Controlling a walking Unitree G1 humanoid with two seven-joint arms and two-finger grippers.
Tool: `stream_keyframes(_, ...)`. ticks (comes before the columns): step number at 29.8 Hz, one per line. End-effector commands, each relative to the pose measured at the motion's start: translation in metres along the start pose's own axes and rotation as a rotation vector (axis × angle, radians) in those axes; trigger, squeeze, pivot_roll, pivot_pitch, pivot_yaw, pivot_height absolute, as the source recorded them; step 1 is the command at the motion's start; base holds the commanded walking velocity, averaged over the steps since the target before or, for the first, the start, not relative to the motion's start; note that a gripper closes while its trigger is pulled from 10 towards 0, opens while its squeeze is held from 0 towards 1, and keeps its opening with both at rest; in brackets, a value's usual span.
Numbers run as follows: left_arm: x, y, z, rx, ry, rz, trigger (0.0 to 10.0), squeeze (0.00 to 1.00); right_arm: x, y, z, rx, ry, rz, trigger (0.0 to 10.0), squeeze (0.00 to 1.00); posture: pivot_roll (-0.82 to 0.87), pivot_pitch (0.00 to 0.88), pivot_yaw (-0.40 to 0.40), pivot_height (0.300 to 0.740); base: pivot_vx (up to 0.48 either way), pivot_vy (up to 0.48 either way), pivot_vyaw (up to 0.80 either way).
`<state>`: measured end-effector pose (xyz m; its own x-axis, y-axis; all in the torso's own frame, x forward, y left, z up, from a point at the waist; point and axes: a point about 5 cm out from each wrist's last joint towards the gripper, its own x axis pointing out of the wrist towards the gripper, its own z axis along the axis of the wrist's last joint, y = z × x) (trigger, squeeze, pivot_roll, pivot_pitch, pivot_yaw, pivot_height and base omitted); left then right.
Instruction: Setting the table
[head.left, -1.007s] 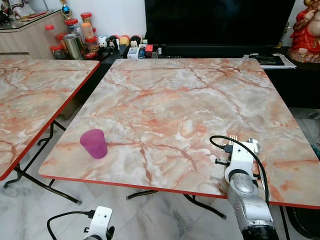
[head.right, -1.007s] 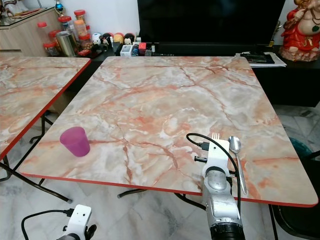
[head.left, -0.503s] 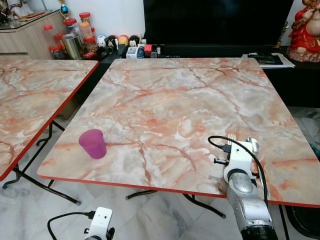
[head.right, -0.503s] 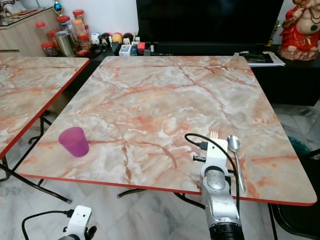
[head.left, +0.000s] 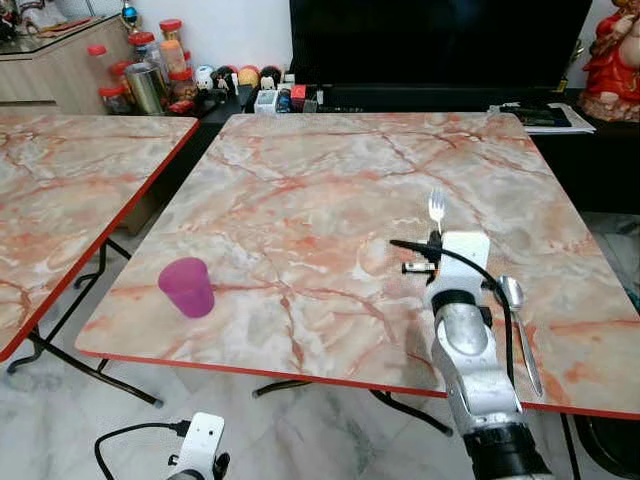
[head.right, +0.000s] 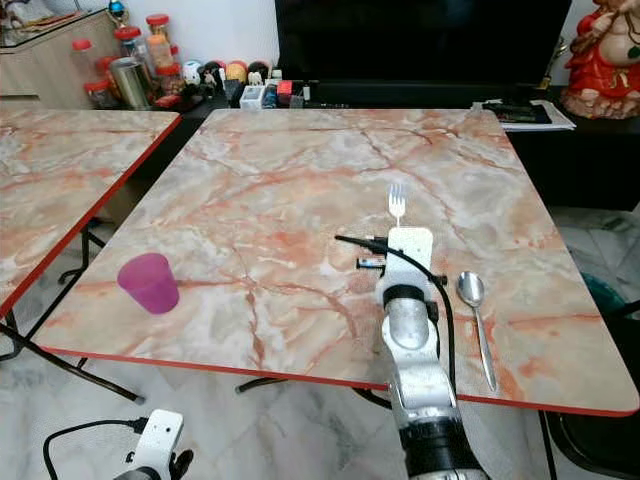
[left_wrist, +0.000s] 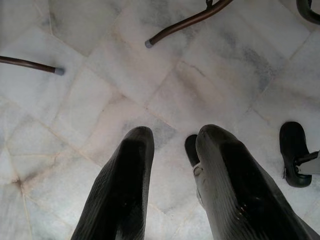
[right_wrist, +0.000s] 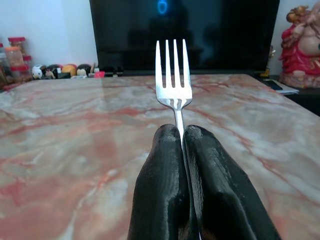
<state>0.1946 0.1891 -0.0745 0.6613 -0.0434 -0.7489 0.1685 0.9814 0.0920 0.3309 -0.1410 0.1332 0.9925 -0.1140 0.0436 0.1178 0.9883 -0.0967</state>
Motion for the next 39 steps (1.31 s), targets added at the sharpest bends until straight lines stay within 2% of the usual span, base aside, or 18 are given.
stream_keyframes(1,0.001,0.005,0.004,-0.009,0.000,0.024,10.0,0.00,0.005,0.006,0.006,0.011,-0.020,0.015,10.0,0.00,-0.06,0.000,0.068,0.736,0.000,0.000,0.00)
stream_keyframes(10,0.000,0.007,-0.001,-0.033,0.017,0.053,10.0,0.00,0.018,0.012,0.025,0.019,-0.092,0.043,10.0,0.00,-0.05,0.000,0.040,0.736,0.000,0.414,0.00)
stream_keyframes(16,0.000,0.007,-0.002,-0.046,0.018,0.061,10.0,0.00,0.023,0.015,0.030,0.023,-0.112,0.056,10.0,0.00,-0.03,0.000,0.029,0.736,0.000,0.480,0.00)
stream_keyframes(23,-0.001,0.009,-0.002,-0.044,0.020,0.064,10.0,0.00,0.022,0.023,0.031,0.032,-0.121,0.071,10.0,0.00,-0.04,0.000,0.038,0.736,0.000,0.480,0.00)
stream_keyframes(39,-0.002,0.010,-0.004,-0.029,0.023,0.060,10.0,0.00,0.019,0.030,0.028,0.044,-0.123,0.087,10.0,0.00,-0.03,0.000,0.036,0.736,0.000,0.480,0.00)
